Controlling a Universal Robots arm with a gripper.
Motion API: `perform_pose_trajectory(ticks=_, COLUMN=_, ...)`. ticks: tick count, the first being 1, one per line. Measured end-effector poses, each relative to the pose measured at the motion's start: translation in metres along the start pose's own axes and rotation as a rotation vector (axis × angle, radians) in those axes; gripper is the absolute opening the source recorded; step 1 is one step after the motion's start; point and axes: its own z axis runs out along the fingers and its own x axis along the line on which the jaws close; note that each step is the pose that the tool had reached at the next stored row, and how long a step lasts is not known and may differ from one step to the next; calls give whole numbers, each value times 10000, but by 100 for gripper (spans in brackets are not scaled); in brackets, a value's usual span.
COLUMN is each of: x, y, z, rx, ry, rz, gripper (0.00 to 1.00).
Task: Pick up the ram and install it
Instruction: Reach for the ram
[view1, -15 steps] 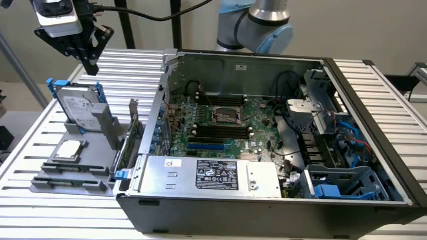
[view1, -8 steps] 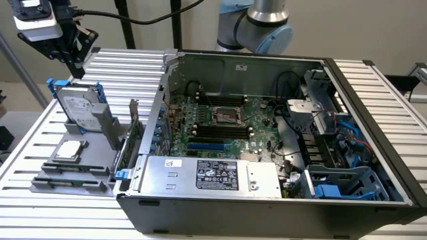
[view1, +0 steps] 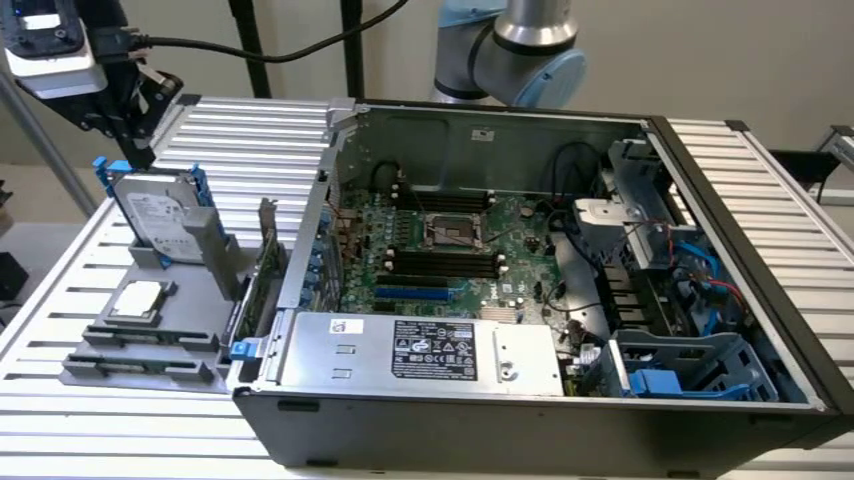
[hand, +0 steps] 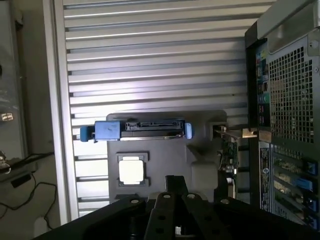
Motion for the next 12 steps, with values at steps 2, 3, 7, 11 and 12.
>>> perform_pose_trajectory(ticks=2, x=-6, y=-72, z=2, rx=10, ry=32, rz=1, gripper=11)
perform_pose_trajectory(ticks=3, x=-9, y=-113, z=1, rx=15, ry=40, rz=1, gripper=11)
perform_pose_trajectory(ticks=7, x=-23, y=-294, z=-2, rx=32, ry=53, rz=2, gripper=11)
perform_pose_trajectory(ticks=11, x=-37, y=-474, z=-4, rx=52, ry=60, rz=3, gripper=11)
perform_pose_trajectory(ticks=12, x=-40, y=-519, z=-5, rx=57, ry=62, rz=2, gripper=11)
